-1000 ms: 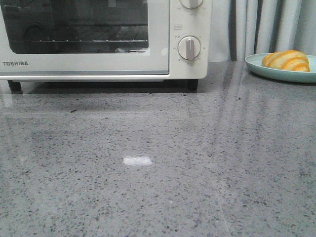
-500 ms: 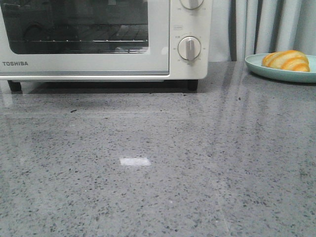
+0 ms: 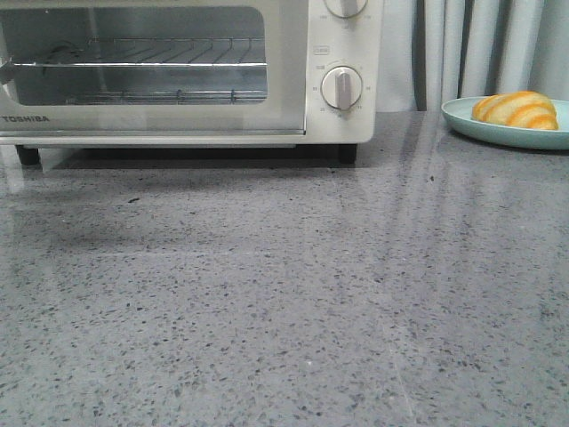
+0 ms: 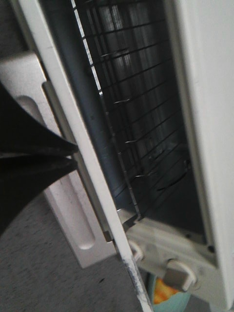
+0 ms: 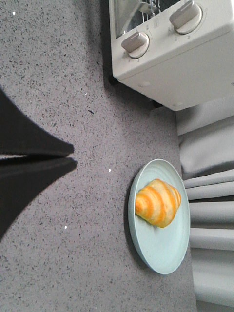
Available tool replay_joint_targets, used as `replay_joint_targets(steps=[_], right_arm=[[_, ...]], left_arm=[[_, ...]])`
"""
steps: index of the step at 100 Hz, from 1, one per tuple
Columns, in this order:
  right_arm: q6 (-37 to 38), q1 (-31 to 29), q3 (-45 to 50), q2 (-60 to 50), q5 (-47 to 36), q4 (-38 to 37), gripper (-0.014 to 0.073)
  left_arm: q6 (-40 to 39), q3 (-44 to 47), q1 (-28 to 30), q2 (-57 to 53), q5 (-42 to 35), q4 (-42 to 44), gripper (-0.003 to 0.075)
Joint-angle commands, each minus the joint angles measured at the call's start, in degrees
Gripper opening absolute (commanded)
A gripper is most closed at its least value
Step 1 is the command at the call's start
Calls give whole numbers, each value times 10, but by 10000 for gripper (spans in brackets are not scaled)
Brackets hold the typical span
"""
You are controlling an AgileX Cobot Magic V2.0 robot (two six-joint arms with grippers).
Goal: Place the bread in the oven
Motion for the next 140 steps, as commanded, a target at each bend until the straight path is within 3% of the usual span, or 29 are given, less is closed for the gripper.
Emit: replay_joint_targets(steps=[1,37,67,83,111,121,129,140], right_arm=[[-4,1,-19,8,-57,3,-69],[-4,1,-19,8,-88,3,-69],[-4,1,-40,13,-90,-5,-69],[-4,1,-128,61,-75,-47,-69],[-4,1,-391,304,75,-65,-60],[-4,0,-469,398,99,-65,41],[-3,-7,-529,471,118,-63,222],[-3,-12,-589,569,130,-67,362]], left_arm=[[-6,10,1,-17,42,0,-22],[-6,88,1,-38,67,0,-22],[-6,98,1,-40,104,-10,-22],[-6,98,1,-83,126,-30,-22],[-6,87,1,-261,117,-41,-22],[-6,87,1,-316,117,-35,-22],[-6,87,1,-355,113,-35,-22],[-6,87,1,-397,103,-35,-22]])
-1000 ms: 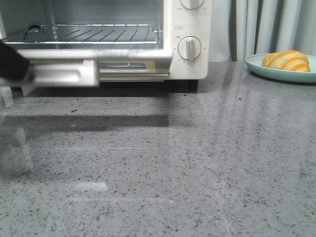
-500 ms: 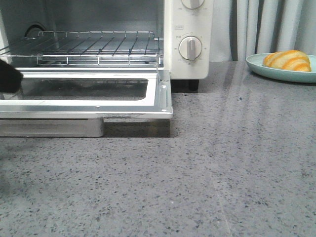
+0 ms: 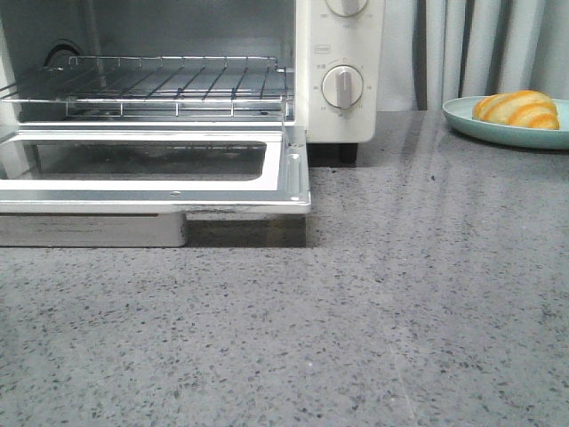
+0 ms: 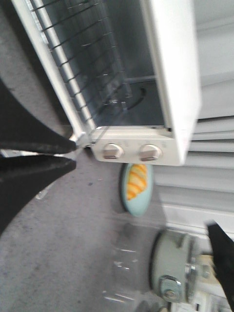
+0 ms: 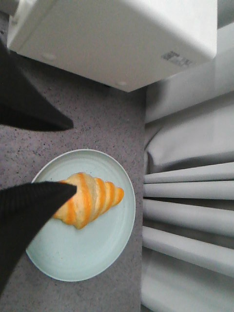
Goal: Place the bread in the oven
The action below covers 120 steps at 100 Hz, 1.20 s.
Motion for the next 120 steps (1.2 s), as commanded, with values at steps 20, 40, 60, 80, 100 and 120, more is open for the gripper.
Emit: replay_joint_targets(steps=[20,40,60,80,100,120], right_arm=[[2,-13,-133,207,-15,-29,357],[36,-19,-150,302,2,-58,357],[129,-19,-148,333,-3,-158,357],[133,-19,-148,369,51,-131,336],[133,-19,-148,374,85,-109,-71],[133,-17,-149,290,11,-162,-68]], left_arm=[[-5,-20,1,-63,-33,-16,-22],[-5,-20,1,-81,-33,-16,-22],[-34,-20,1,-101,-26,-16,-22],[-34,-18,1,-101,-20,-16,-22],[-34,-18,1,-101,-18,-16,-22],[-35,-18,1,-101,20,-16,-22]])
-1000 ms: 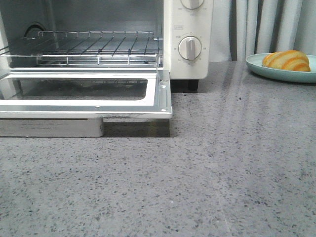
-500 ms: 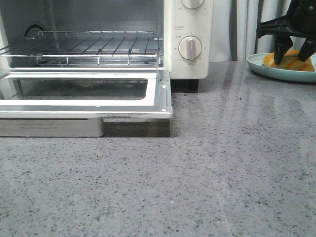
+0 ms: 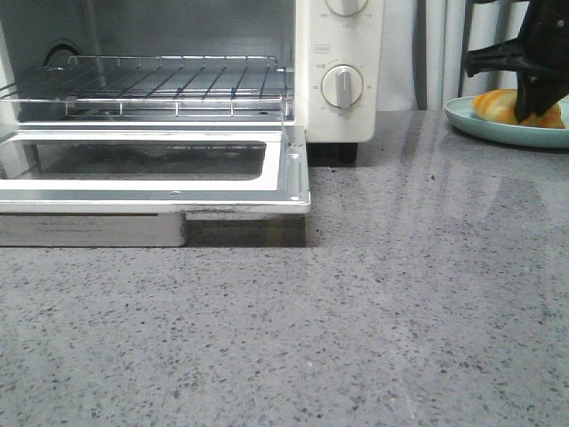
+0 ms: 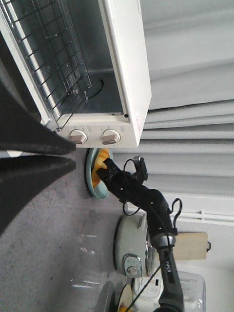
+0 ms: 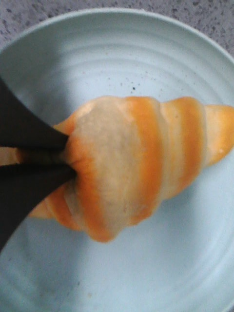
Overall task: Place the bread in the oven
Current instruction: 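Grasp the croissant with the right gripper and lift it off the plate, then carry the croissant with the right gripper over the oven rack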
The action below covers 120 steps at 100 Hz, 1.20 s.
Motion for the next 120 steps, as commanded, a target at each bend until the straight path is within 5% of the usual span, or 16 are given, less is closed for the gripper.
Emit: replay_joint_targets(steps=[1,30,50,75,98,120], right_arm=[[5,0,-12,-82,-42,-23,-68],[-5,67,-12,-298,-225,-23,-69],[-108,271,-12,-384,-269,-23,-69],[-136,505,-10,-321,-200,-70,-69],[-136,519,-10,-195,-133,-78,-69],[-136,486,-10,-117,-156,-78,-69]], left_arm=[[-6,-17,1,6,-7,-16,-22],[-6,-17,1,6,-5,-16,-22],[-6,-17,1,6,-16,-16,-22],[-6,-17,1,6,-27,-21,-22],[-6,-17,1,1,-7,-53,-22],[-6,-17,1,-21,19,-61,-22]])
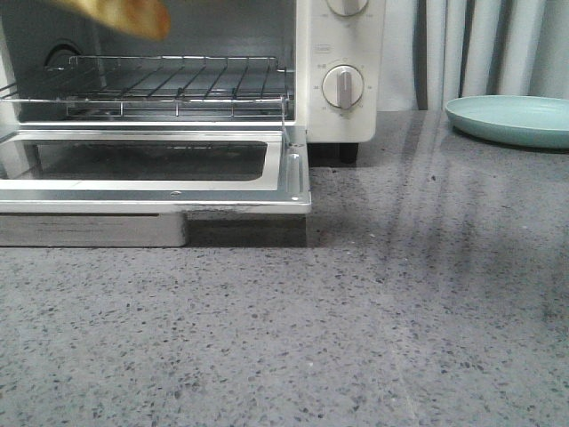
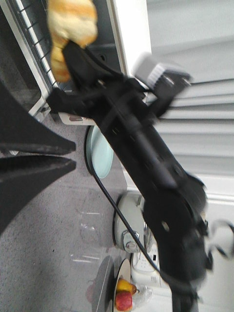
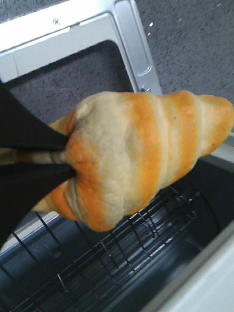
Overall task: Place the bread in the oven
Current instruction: 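Carry the croissant with the right gripper over the oven rack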
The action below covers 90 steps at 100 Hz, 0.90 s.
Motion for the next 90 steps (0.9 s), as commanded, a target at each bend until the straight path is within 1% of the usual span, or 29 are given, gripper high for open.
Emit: replay_joint_targets(steps=[1,19,44,60,90], right_arm=[[-5,-18,-16,-7,-53,-16,-69],[-5,-56,-16,20,-84,-16,-69],[-5,-95,-16,28,-89,-16,-69],[-5,-104,-16,37,-99,-16,-69],[-5,-104,-16,47,-110,-14,-69]], left_arm=[[-5,-17,1,0,-18,-28,-22],[-5,-17,1,-9,-17,-28,-22],[-5,-17,1,-10,-21,-20,-22],[-5,-17,1,-10,-23,-13,-22],[-5,-17,1,-10,-23,-8,-22]])
